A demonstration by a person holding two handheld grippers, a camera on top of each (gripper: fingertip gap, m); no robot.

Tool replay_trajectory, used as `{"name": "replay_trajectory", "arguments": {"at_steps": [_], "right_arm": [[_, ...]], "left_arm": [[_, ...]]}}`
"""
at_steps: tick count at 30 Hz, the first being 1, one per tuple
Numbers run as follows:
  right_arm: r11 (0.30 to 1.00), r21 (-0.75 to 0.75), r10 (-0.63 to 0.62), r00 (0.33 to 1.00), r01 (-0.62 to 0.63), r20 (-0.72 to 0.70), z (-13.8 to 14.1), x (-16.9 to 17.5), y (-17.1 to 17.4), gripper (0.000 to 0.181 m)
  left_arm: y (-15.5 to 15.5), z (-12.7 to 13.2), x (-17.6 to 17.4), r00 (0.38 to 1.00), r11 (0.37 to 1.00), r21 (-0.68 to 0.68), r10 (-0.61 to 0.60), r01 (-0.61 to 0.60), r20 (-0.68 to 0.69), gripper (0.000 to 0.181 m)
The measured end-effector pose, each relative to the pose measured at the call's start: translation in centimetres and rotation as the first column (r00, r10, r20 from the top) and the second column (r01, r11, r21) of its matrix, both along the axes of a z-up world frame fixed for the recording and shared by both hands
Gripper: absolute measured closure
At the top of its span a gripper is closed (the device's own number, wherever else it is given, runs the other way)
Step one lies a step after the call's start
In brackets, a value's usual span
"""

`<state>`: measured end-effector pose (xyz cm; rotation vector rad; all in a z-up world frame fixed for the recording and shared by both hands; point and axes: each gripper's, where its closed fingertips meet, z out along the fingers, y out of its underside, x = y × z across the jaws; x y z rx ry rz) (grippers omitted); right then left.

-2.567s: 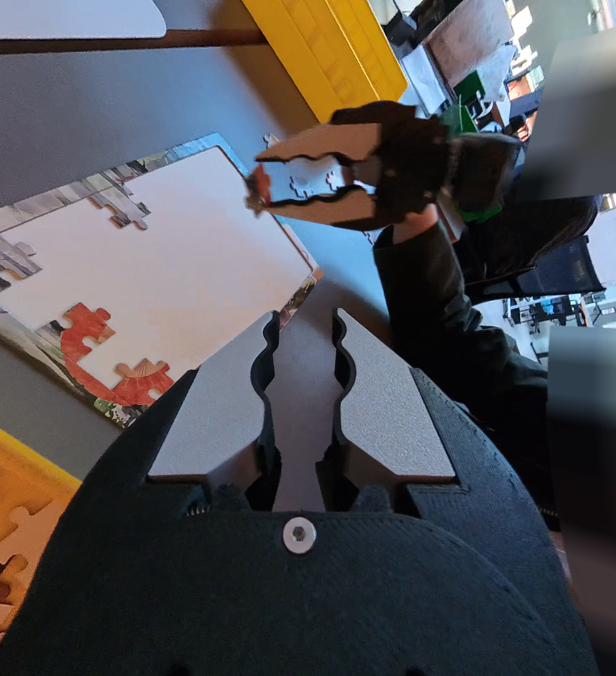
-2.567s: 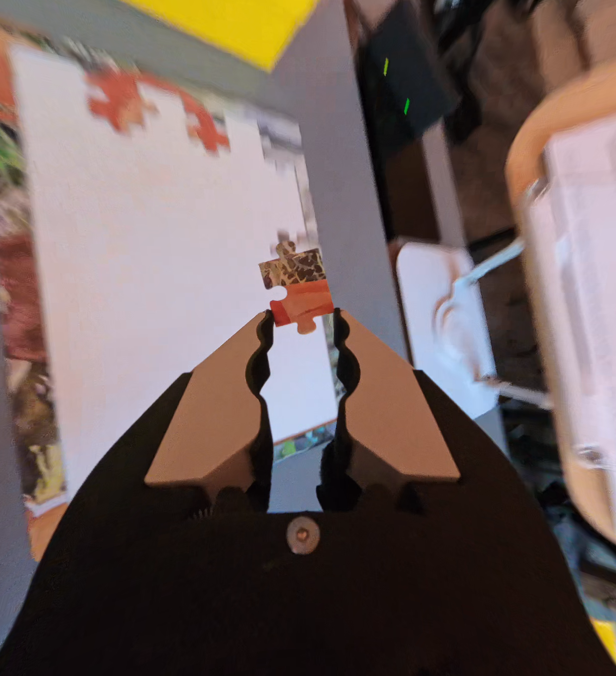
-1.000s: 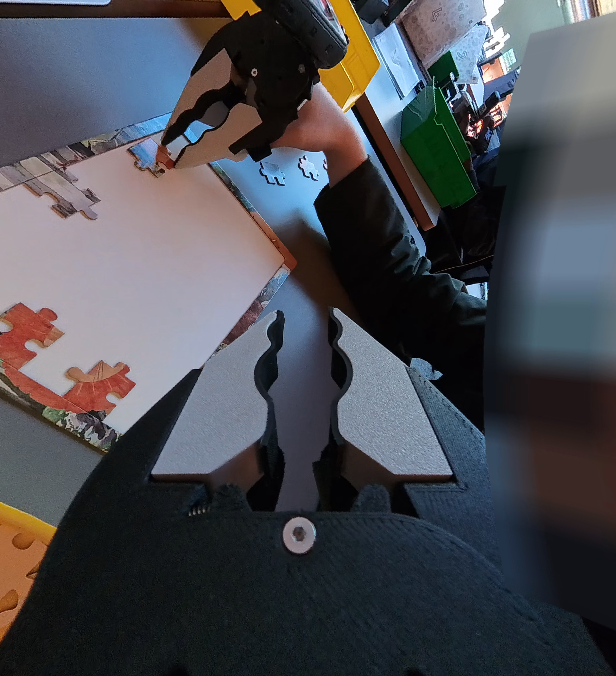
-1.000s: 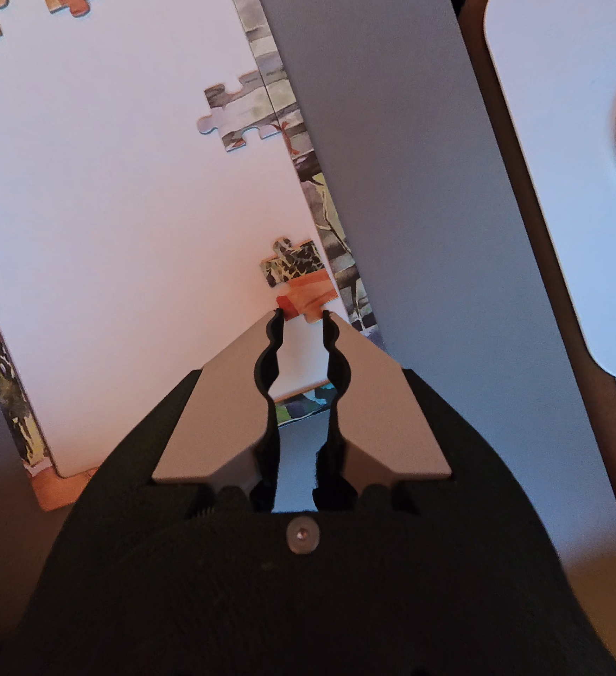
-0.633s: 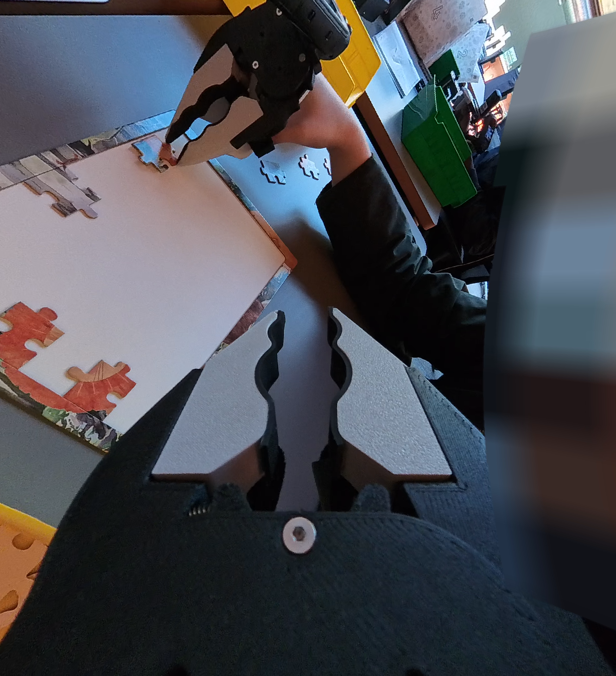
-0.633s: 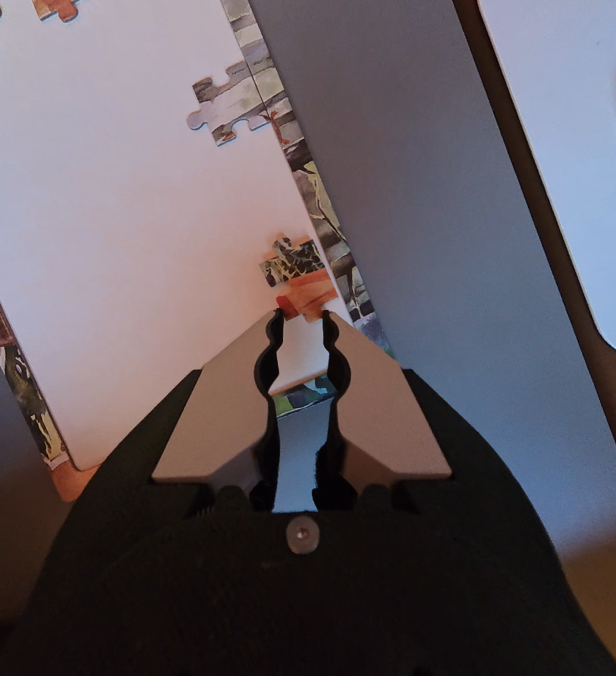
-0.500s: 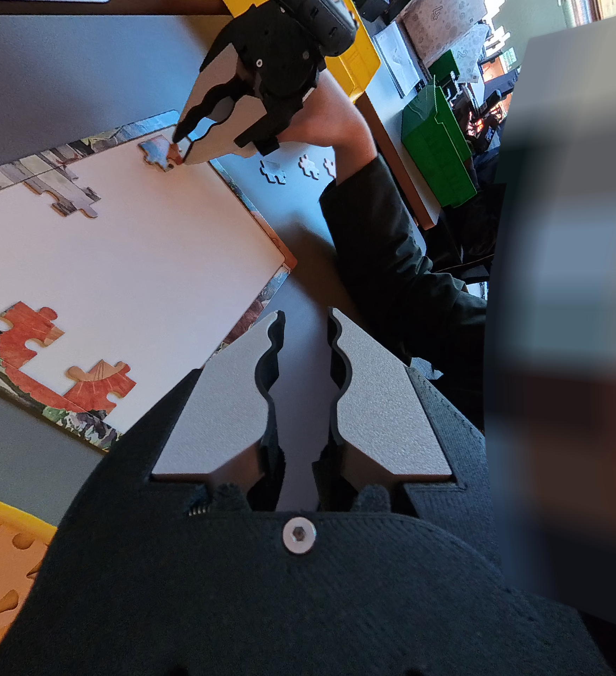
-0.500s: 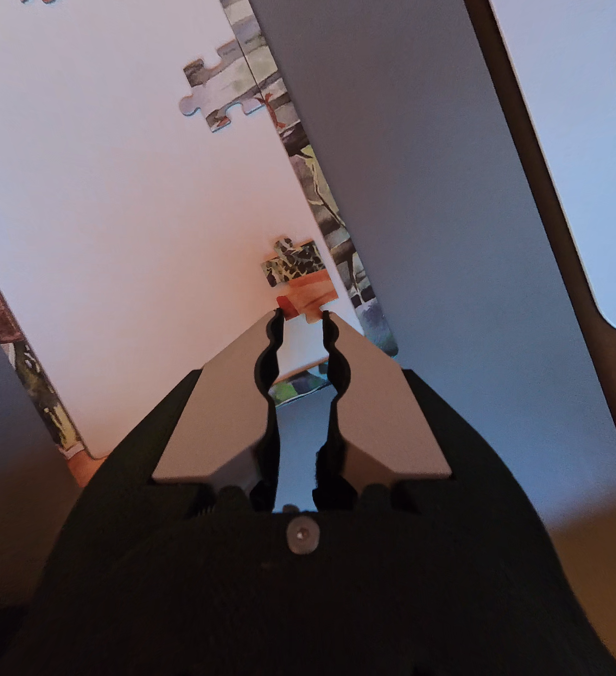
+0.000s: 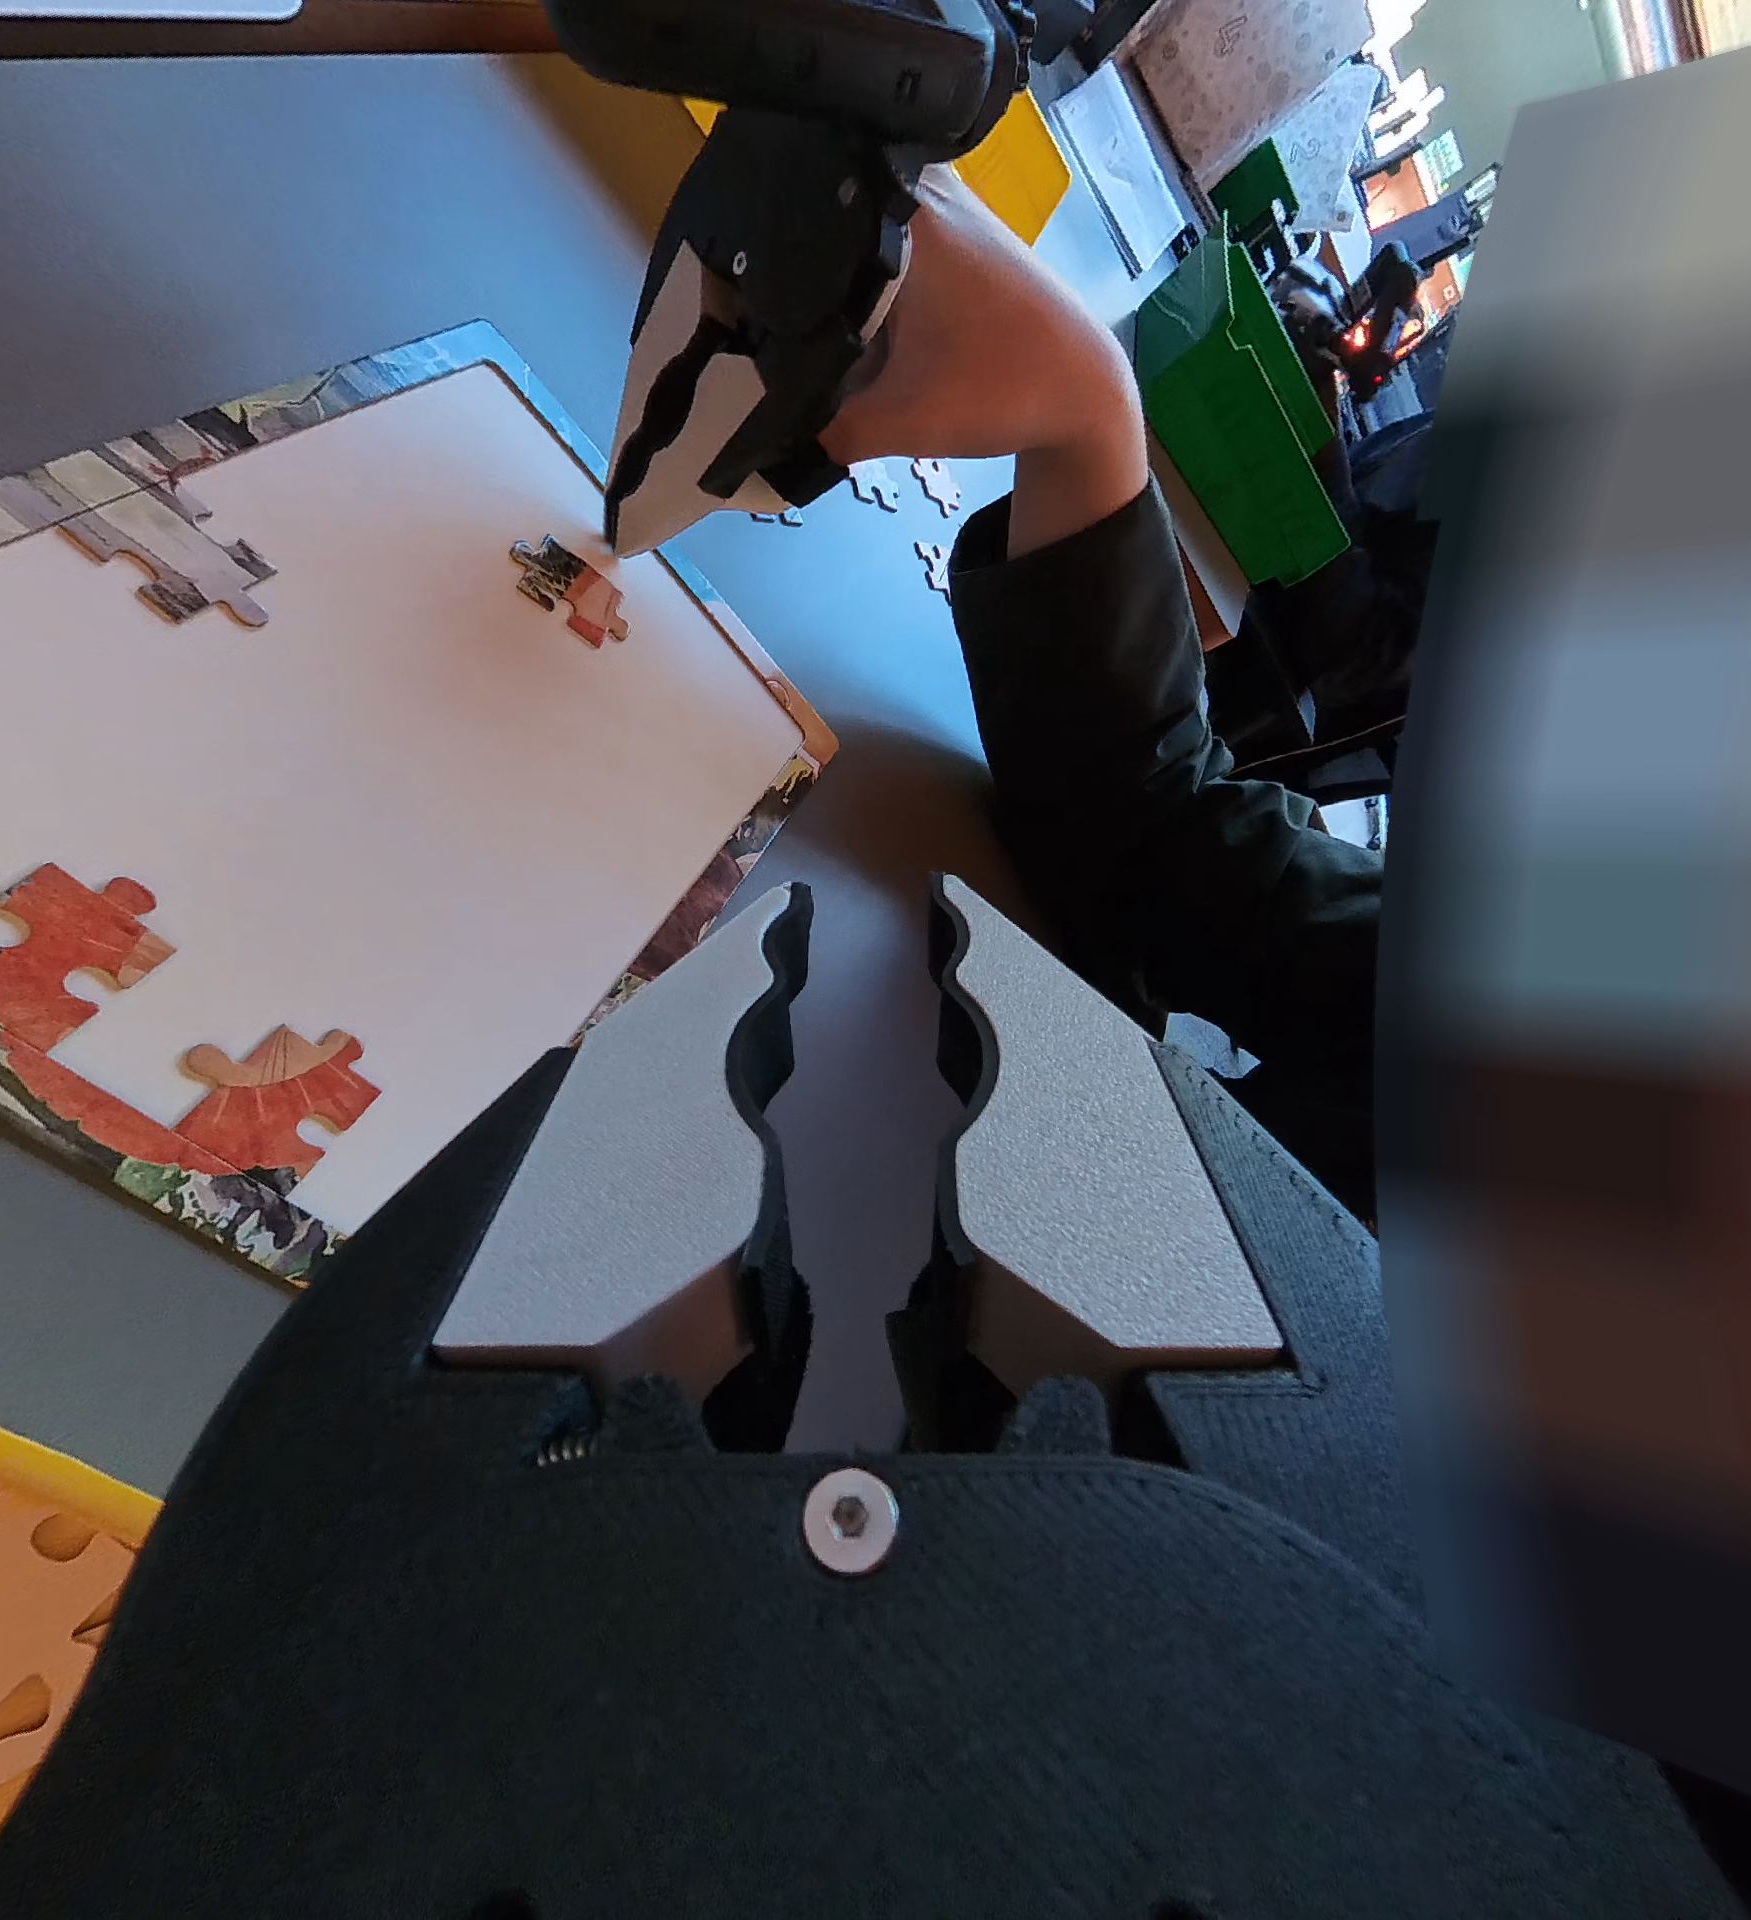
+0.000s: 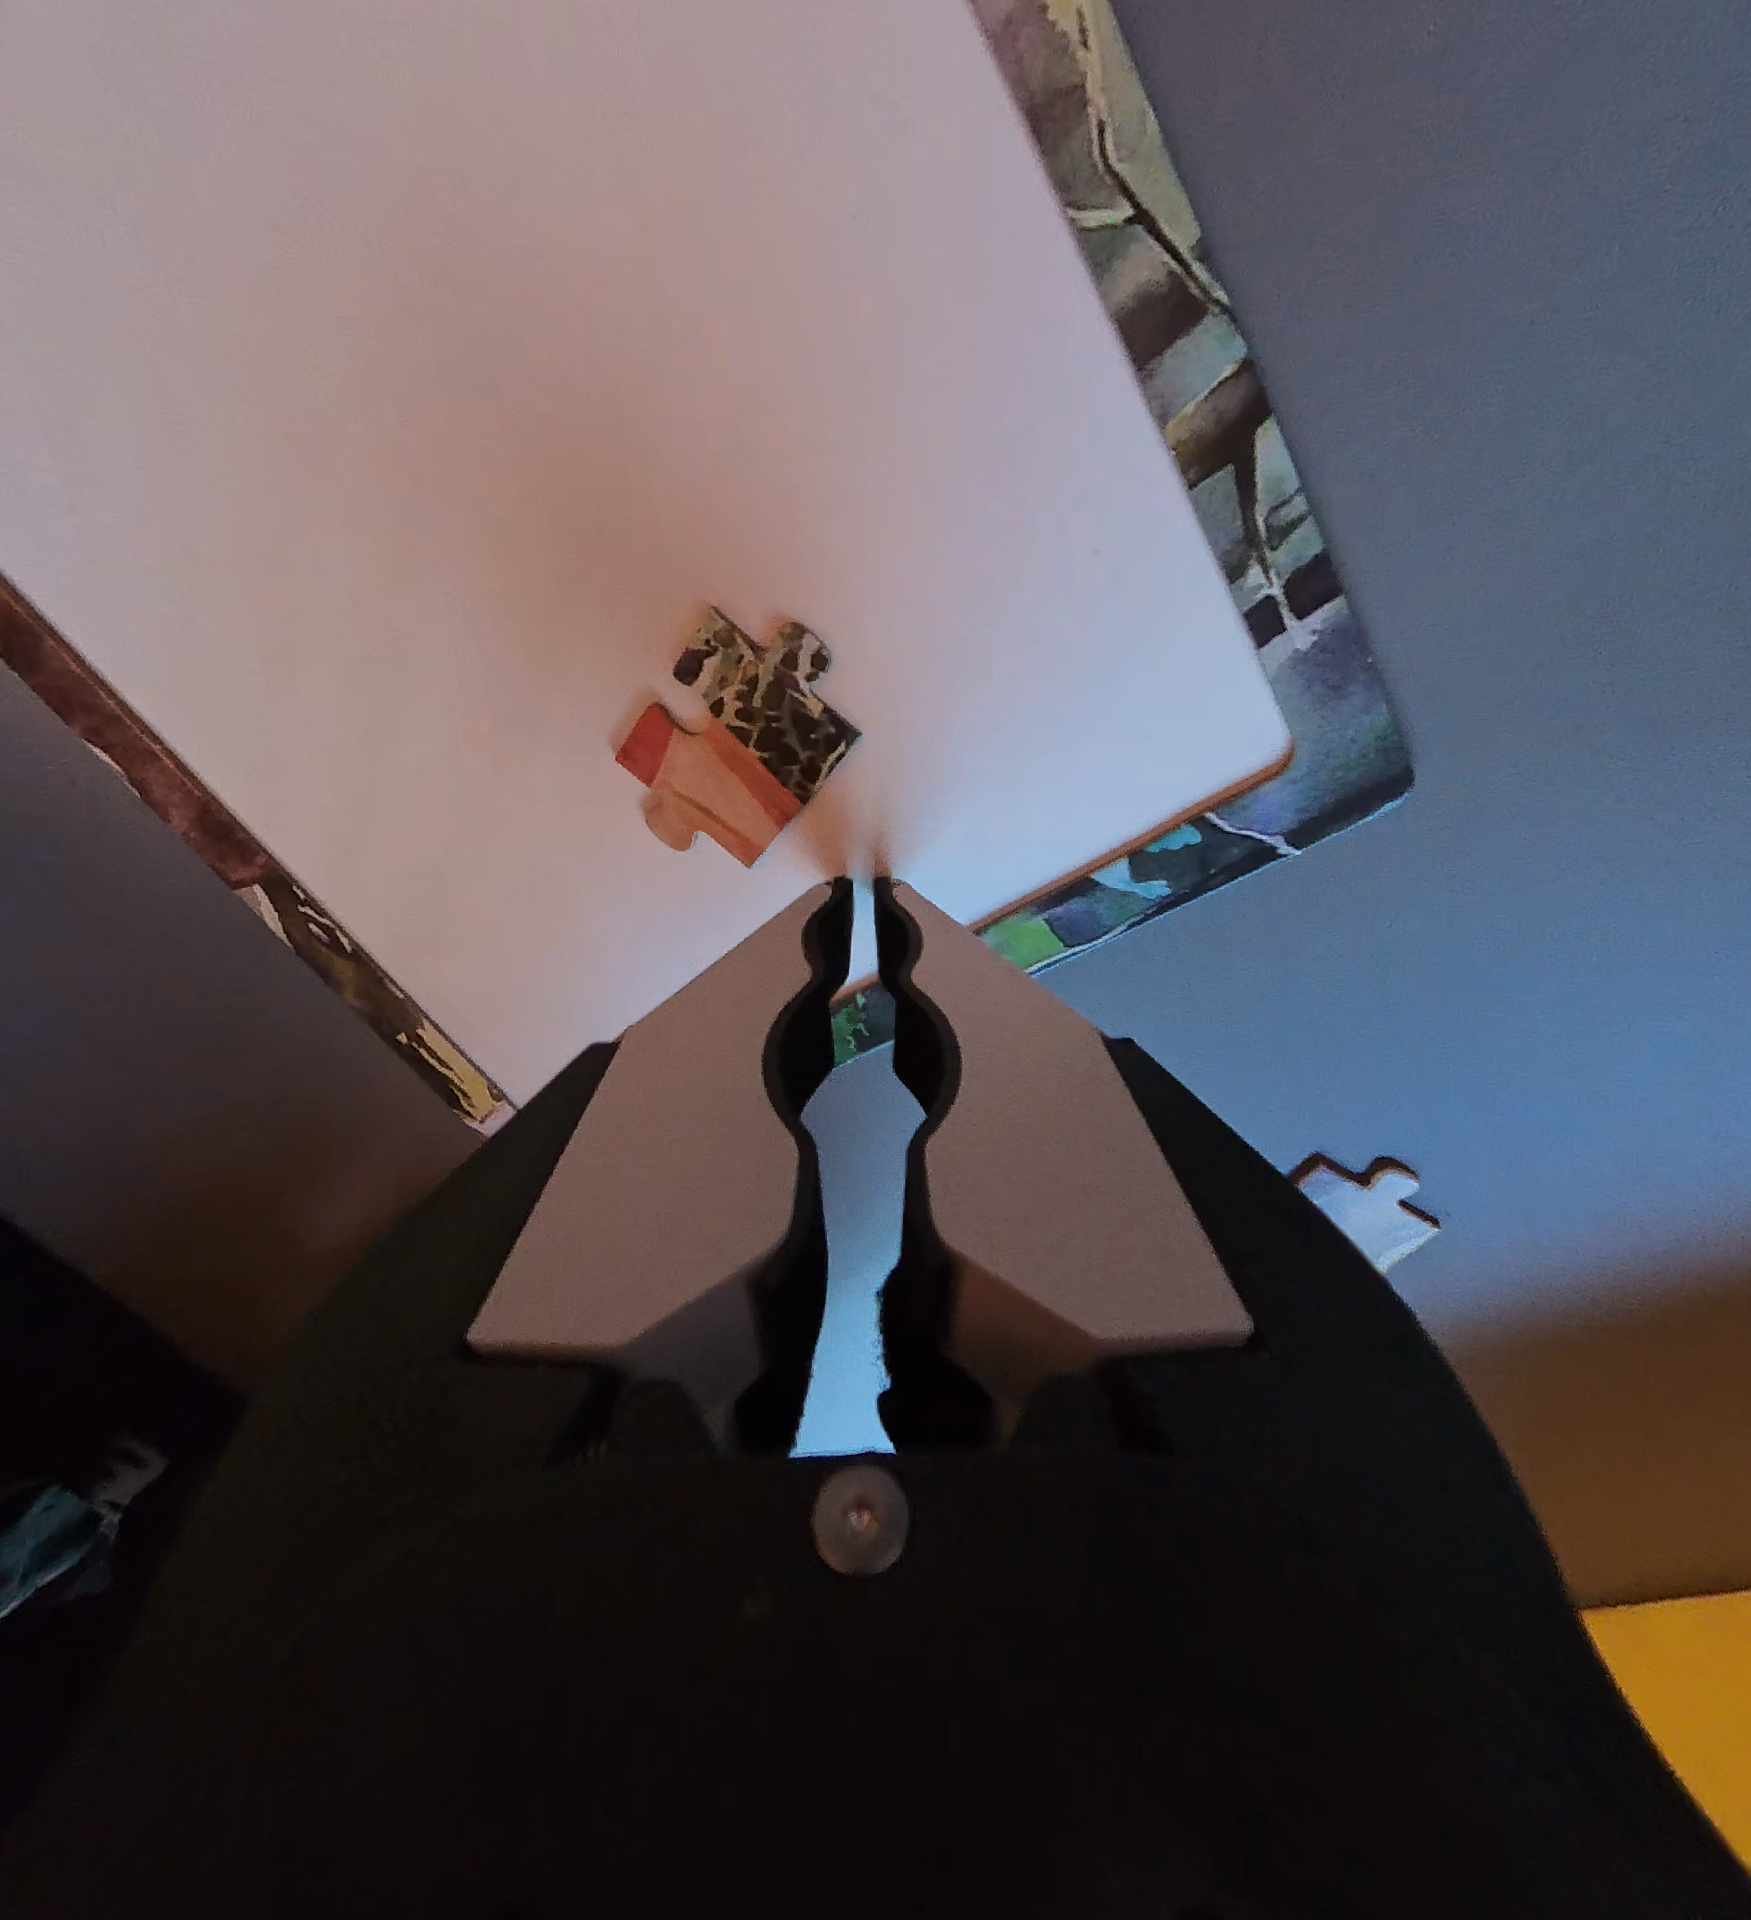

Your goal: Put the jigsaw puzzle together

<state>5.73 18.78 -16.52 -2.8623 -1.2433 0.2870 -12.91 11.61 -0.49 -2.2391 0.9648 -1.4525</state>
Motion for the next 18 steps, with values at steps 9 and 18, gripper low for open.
{"name": "replay_trajectory", "arguments": {"at_steps": [9, 18], "right_arm": [[0.985, 0.012, 0.170, 0.985, -0.170, -0.033, -0.1, -0.7, -0.8, 0.178], [0.943, 0.127, 0.319, 0.945, -0.308, -0.074, 0.7, -2.0, -0.4, 0.155]], "left_arm": [[0.1, -0.2, 0.1, 1.000, 1.000, -0.002, 0.001, -0.001, -0.003, 0.161], [0.1, -0.2, 0.0, 1.000, 1.000, -0.001, 0.004, -0.004, -0.005, 0.161]]}}
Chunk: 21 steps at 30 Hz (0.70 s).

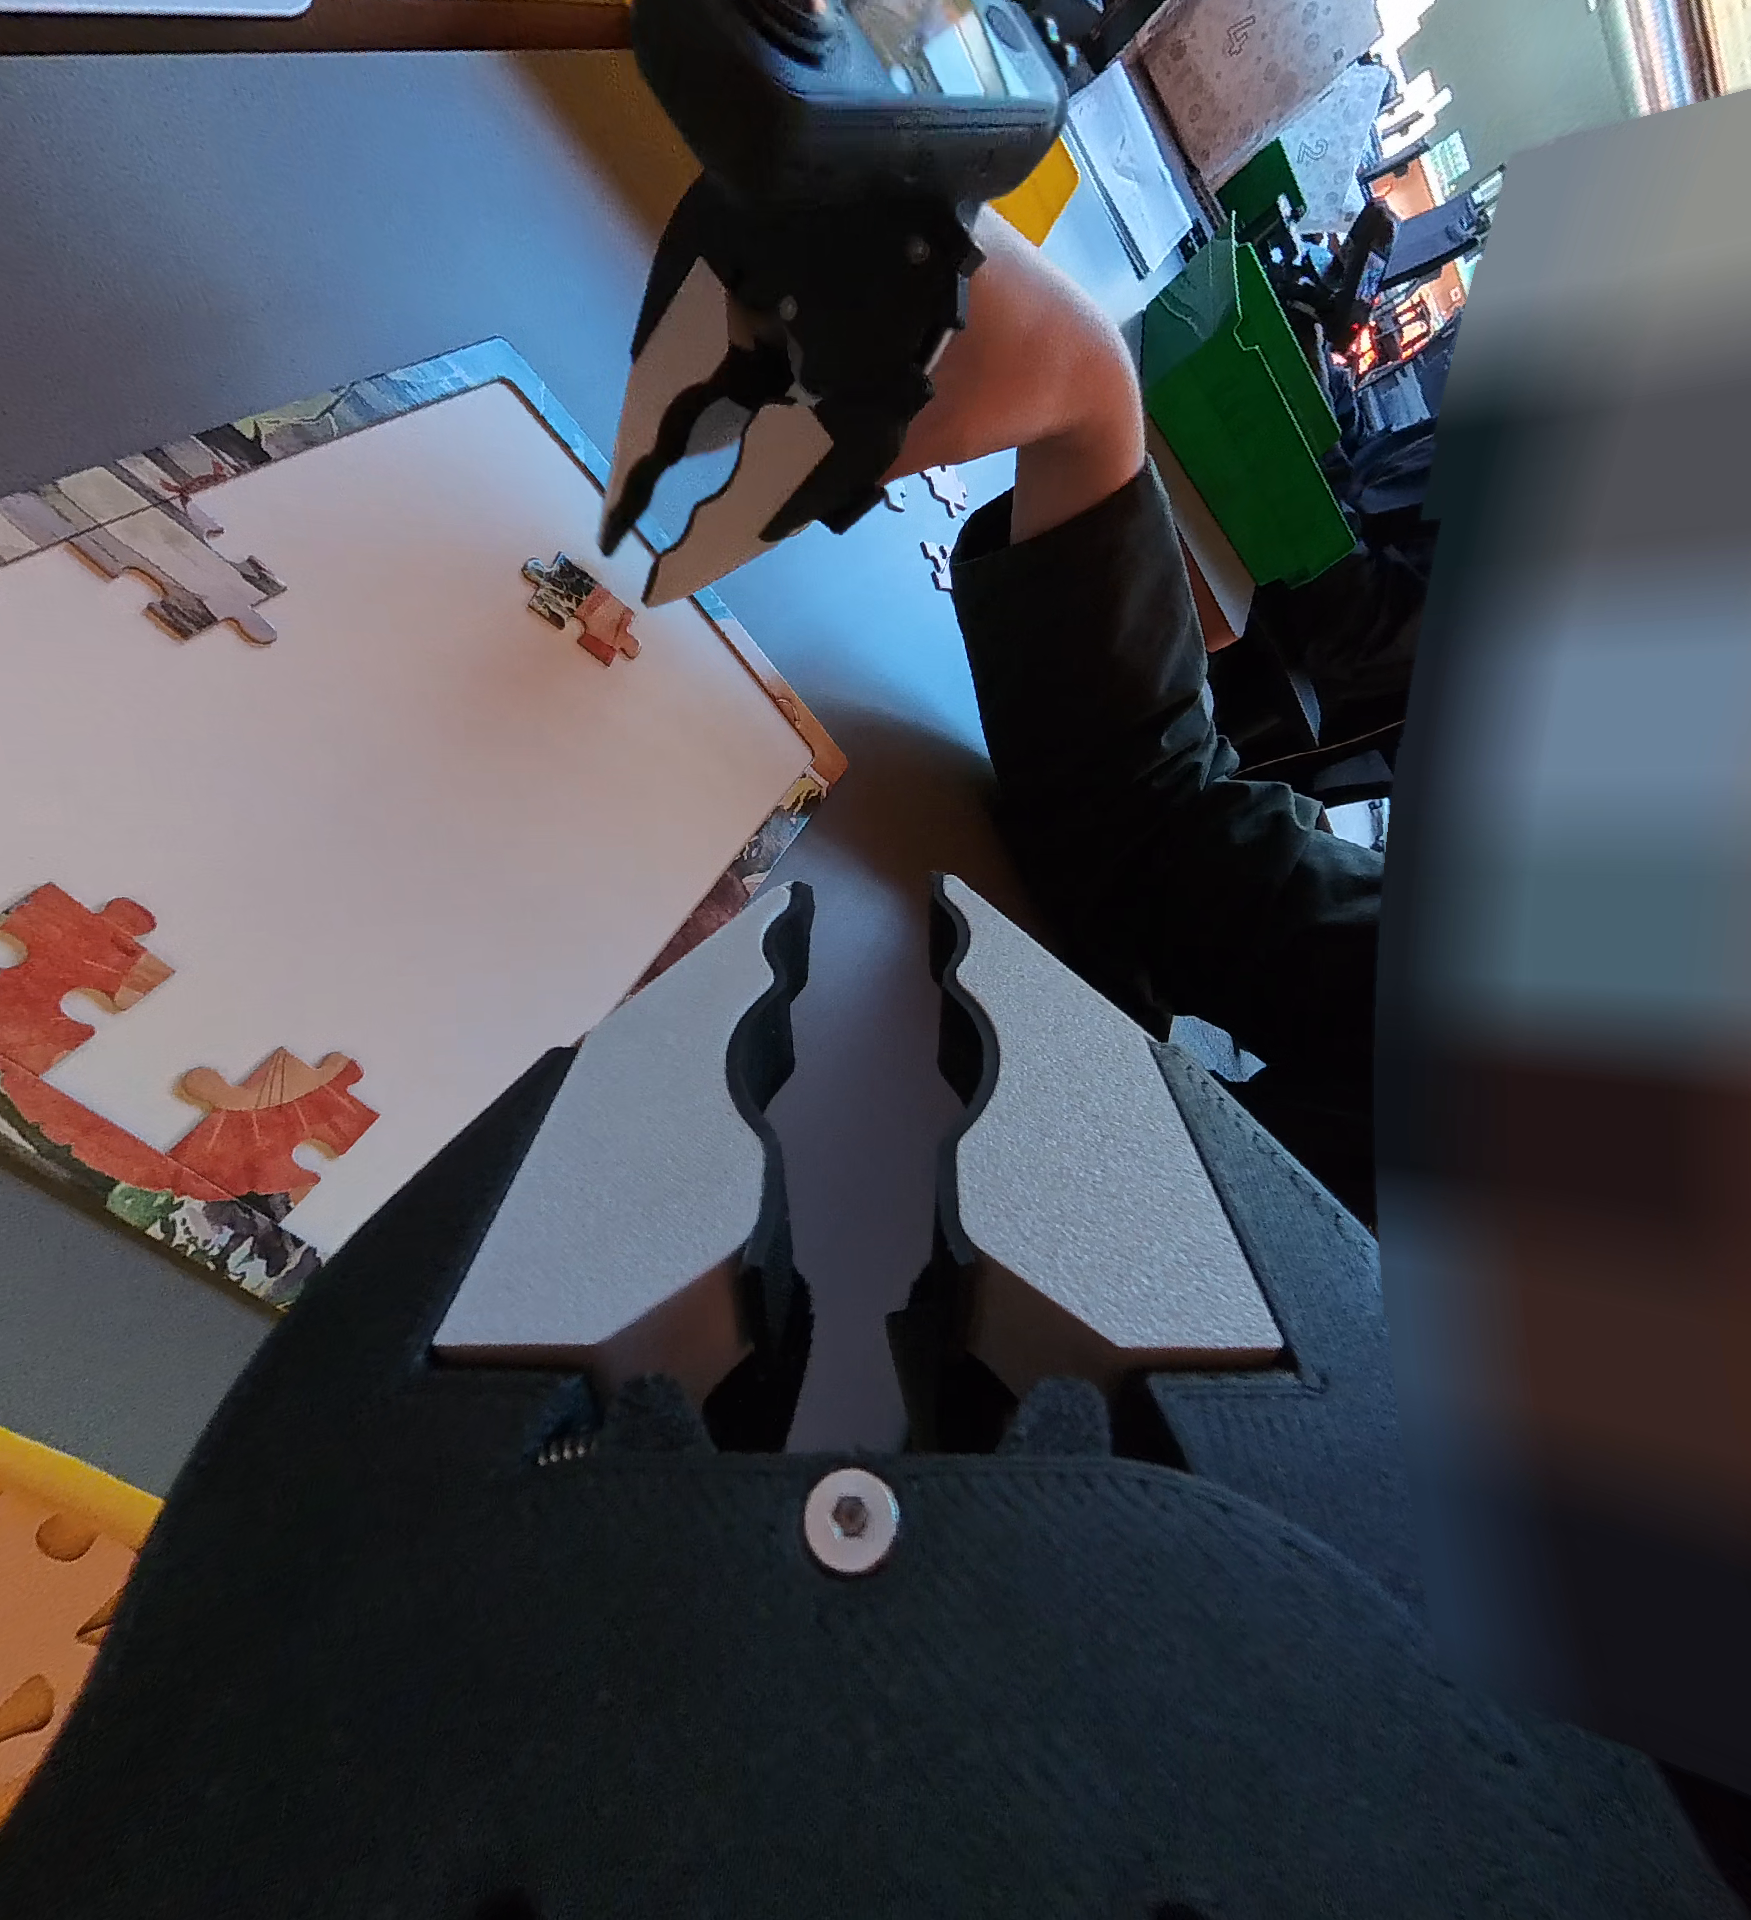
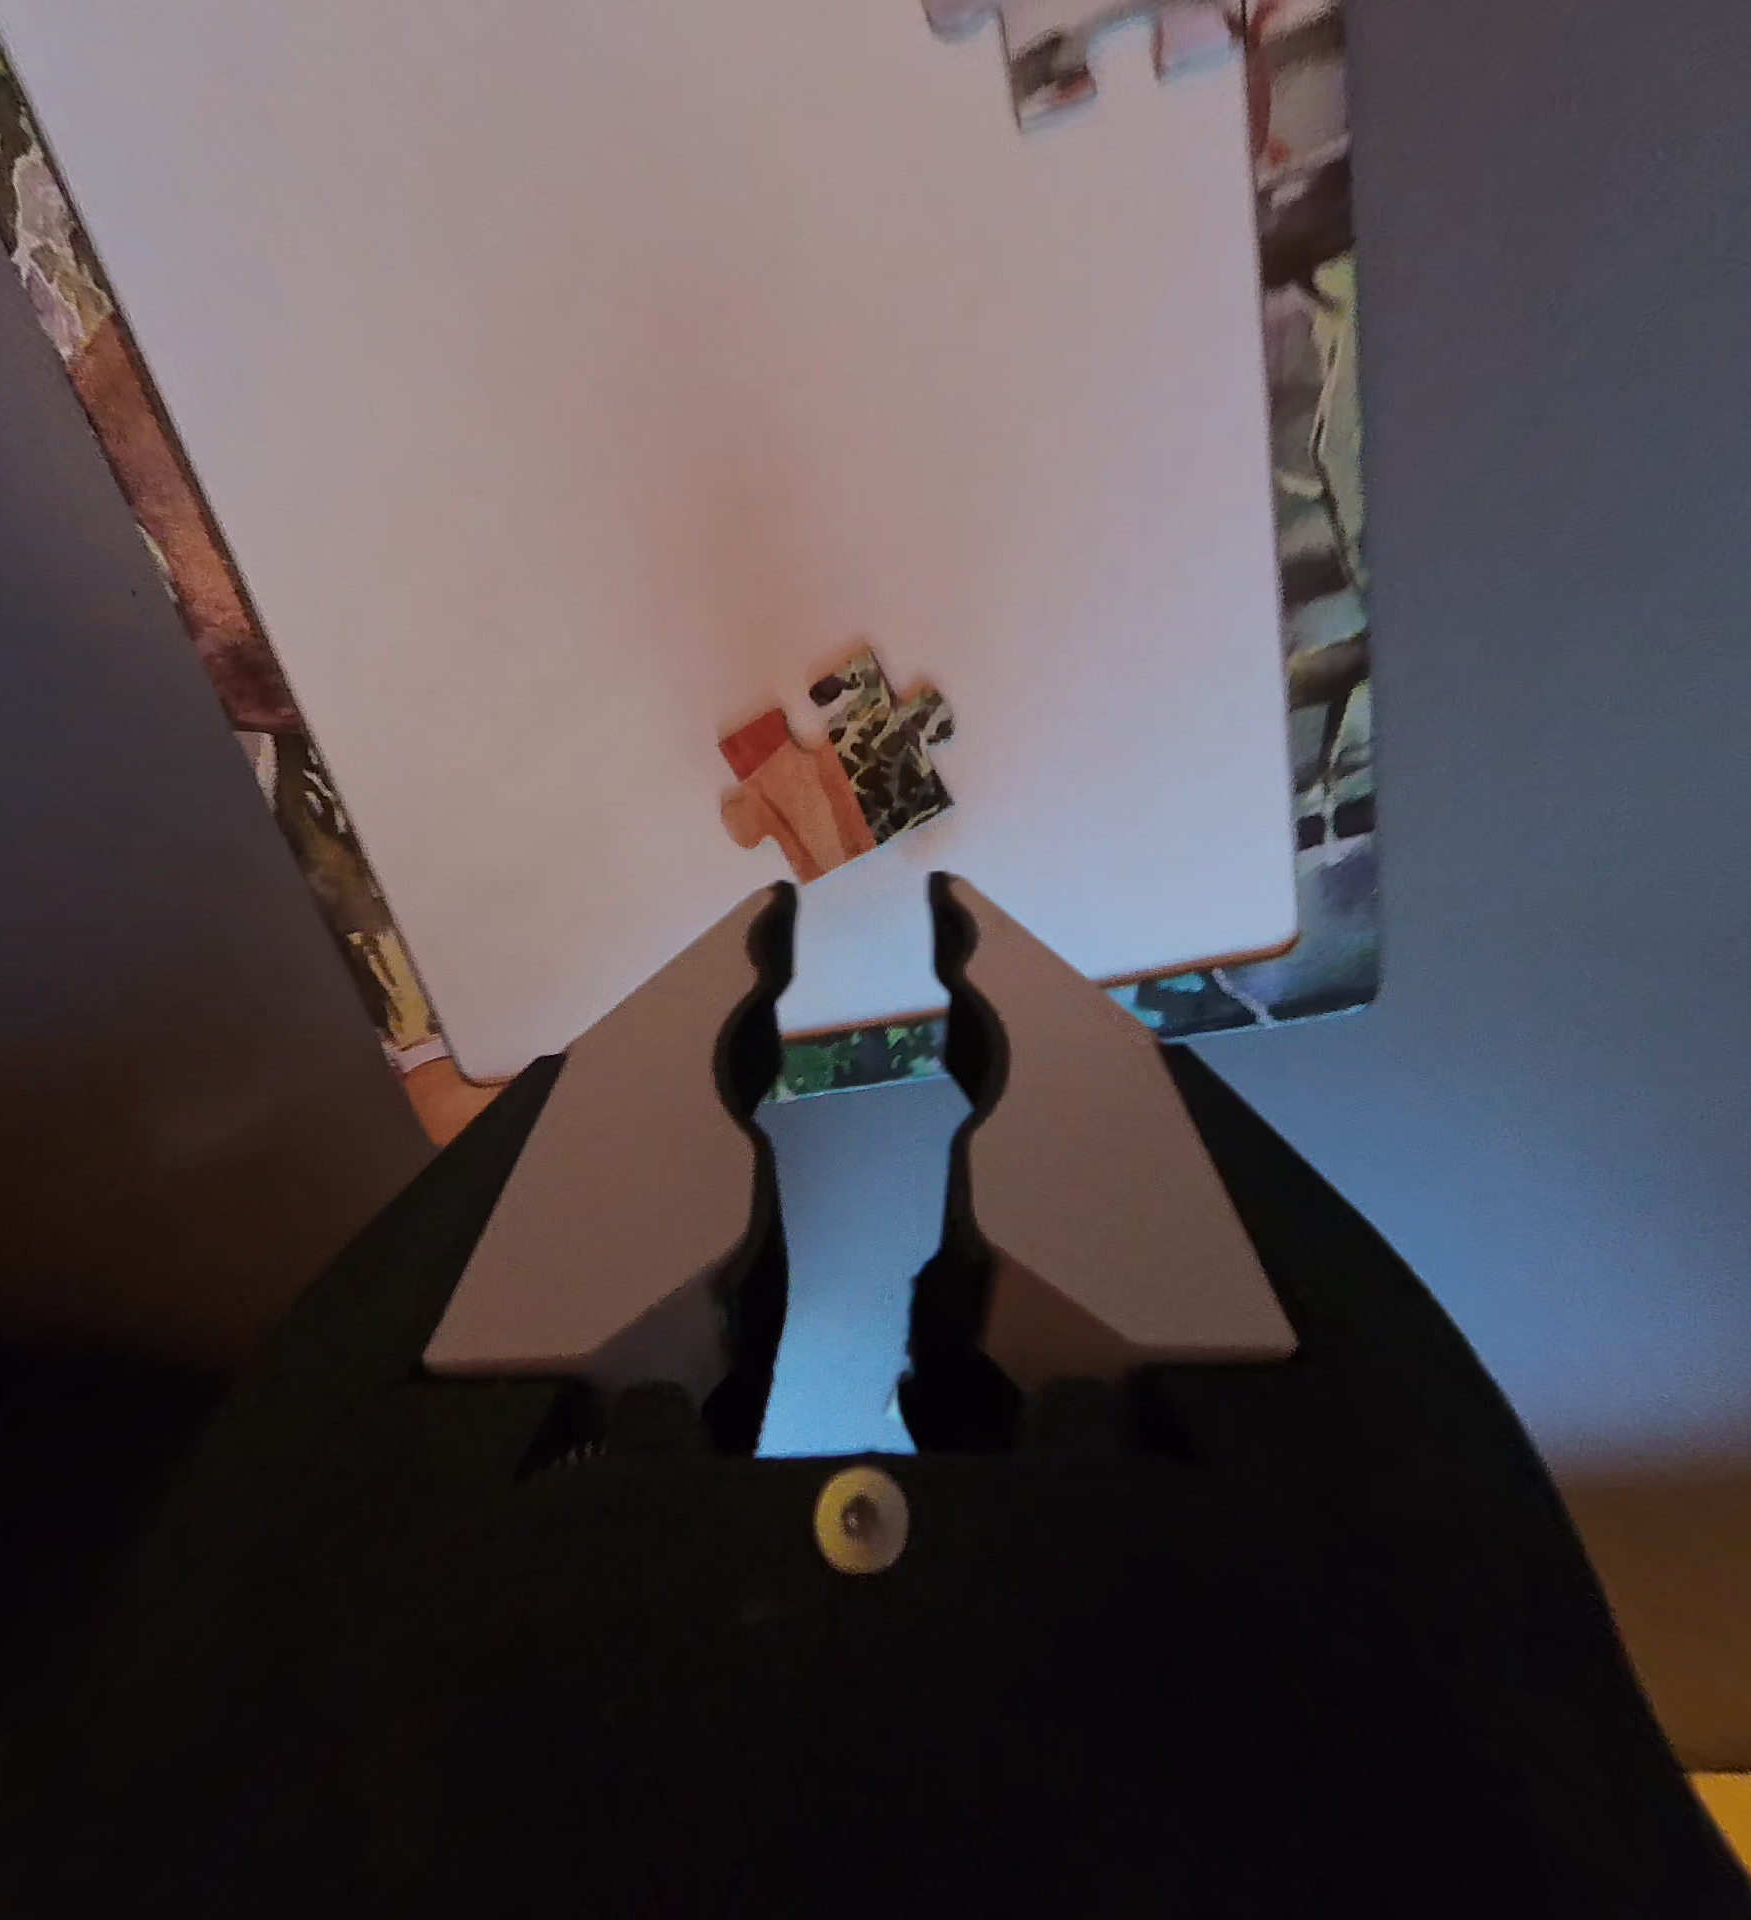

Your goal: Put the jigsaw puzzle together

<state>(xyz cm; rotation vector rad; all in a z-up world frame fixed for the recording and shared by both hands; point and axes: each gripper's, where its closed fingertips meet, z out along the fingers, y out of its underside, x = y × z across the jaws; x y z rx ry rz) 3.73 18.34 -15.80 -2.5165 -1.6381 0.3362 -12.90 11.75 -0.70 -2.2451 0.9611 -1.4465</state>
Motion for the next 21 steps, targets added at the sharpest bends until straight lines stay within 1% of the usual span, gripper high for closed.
{"name": "replay_trajectory", "arguments": {"at_steps": [1, 3, 4, 6, 12, 15, 18, 20, 21], "right_arm": [[0.998, 0.046, 0.045, 0.999, -0.044, -0.006, 0.04, -0.24, 0.28, 0.151], [0.989, 0.088, 0.125, 0.992, -0.123, -0.025, -0.08, -0.89, 0.18, 0.149], [0.982, 0.116, 0.149, 0.989, -0.146, -0.019, -0.23, -1.02, 0.46, 0.142], [0.974, 0.138, 0.180, 0.984, -0.178, -0.003, -0.57, -0.99, 0.62, 0.140], [0.971, 0.141, 0.198, 0.980, -0.196, -0.006, -0.57, -0.68, 0.46, 0.140], [0.969, 0.139, 0.213, 0.976, -0.206, -0.042, -0.31, -1.12, 0.19, 0.139], [0.961, 0.152, 0.235, 0.972, -0.231, -0.011, -0.81, -1.09, 0.32, 0.133], [0.961, 0.145, 0.241, 0.970, -0.236, -0.015, -0.85, -1.18, 0.16, 0.136], [0.959, 0.144, 0.248, 0.969, -0.243, -0.020, -0.82, -1.20, 0.05, 0.141]], "left_arm": [[0.04, -0.02, -0.02, 1.000, 1.000, 0.000, 0.001, -0.001, 0.000, 0.161], [0.05, -0.01, -0.03, 1.000, 1.000, -0.003, 0.002, -0.002, 0.002, 0.161], [0.05, -0.02, -0.03, 1.000, 1.000, -0.003, 0.002, -0.002, 0.001, 0.161], [0.01, -0.05, -0.04, 1.000, 1.000, -0.003, 0.000, 0.000, 0.000, 0.161], [-0.03, -0.07, -0.01, 1.000, 1.000, -0.005, -0.002, 0.002, 0.000, 0.161], [-0.08, -0.05, 0.02, 1.000, 1.000, -0.003, -0.003, 0.003, -0.001, 0.161], [-0.12, -0.05, 0.05, 1.000, 1.000, -0.006, -0.005, 0.005, 0.000, 0.161], [-0.12, -0.07, 0.05, 1.000, 1.000, -0.006, -0.005, 0.005, -0.001, 0.161], [-0.13, -0.06, 0.05, 1.000, 1.000, -0.006, -0.006, 0.006, 0.000, 0.161]]}}
